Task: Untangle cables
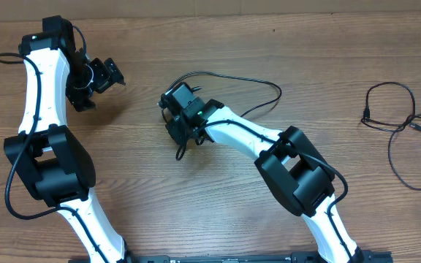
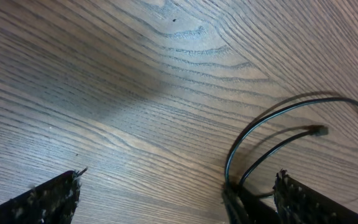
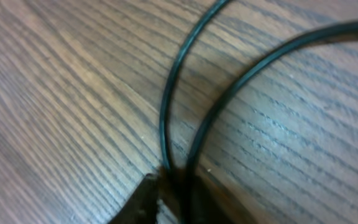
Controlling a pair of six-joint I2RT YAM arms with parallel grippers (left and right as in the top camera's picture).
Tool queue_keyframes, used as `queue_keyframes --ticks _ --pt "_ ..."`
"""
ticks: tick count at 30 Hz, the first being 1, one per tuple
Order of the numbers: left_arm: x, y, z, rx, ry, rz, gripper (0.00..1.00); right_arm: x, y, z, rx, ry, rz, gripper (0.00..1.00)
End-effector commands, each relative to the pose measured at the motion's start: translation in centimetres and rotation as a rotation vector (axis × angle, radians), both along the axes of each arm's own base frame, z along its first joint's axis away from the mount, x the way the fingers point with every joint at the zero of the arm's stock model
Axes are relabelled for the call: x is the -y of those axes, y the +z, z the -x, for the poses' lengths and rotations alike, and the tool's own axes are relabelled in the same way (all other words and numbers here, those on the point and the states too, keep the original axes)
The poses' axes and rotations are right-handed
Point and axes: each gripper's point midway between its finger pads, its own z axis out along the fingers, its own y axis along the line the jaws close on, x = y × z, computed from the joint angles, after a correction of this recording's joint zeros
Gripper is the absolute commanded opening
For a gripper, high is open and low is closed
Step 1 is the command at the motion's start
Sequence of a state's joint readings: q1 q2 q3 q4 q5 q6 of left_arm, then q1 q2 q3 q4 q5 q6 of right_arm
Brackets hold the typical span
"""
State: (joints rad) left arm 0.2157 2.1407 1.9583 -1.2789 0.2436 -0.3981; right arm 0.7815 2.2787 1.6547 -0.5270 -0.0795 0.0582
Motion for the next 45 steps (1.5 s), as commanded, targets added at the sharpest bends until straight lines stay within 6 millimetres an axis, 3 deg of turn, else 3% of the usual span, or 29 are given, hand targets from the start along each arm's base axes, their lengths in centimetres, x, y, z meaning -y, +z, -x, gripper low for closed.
queue_keyframes --ticks 1,11,13,17,22,23,25,27,32,37,39,45 --pt "0.5 0.3 0.0 0.004 0.009 0.01 1.0 2.3 -3.4 0.7 -0.015 -0.04 0.127 0.06" --pt "0.5 0.3 0.0 0.004 0.009 0.01 0.99 2.5 -3.4 0.6 -0.008 -0.046 0.136 0.05" --pt "0.5 0.3 0.0 0.004 0.009 0.01 1.0 2.5 -3.5 0.7 -0.013 -0.044 0.135 0.27" --pt "0.5 0.3 0.0 0.004 0.009 0.01 1.0 2.3 -3.5 1.1 -0.034 -0.033 0.122 0.49" --pt "0.5 0.3 0.0 0.004 0.009 0.01 1.0 2.2 -3.5 1.2 -0.04 -0.03 0.119 0.53" --pt "0.5 0.3 0.0 0.004 0.009 0.01 0.99 2.2 -3.5 1.2 -0.04 -0.03 0.119 0.48" --pt "0.5 0.3 0.0 0.004 0.009 0.01 0.99 2.2 -3.5 1.3 -0.04 -0.03 0.119 0.19" --pt "0.5 0.3 0.0 0.004 0.009 0.01 1.0 2.3 -3.5 1.3 -0.042 -0.03 0.121 0.06" --pt "0.5 0.3 0.0 0.004 0.009 0.01 0.99 2.2 -3.6 1.8 -0.066 -0.02 0.116 0.07" --pt "0.4 0.3 0.0 0.004 0.01 0.01 1.0 1.6 -3.6 2.6 -0.108 0.003 0.079 0.39" --pt "0.5 0.3 0.0 0.004 0.008 0.01 1.0 1.5 -3.6 2.8 -0.118 0.008 0.073 0.39" --pt "0.6 0.3 0.0 0.004 0.005 0.01 0.99 1.6 -3.7 3.0 -0.126 0.008 0.081 0.04"
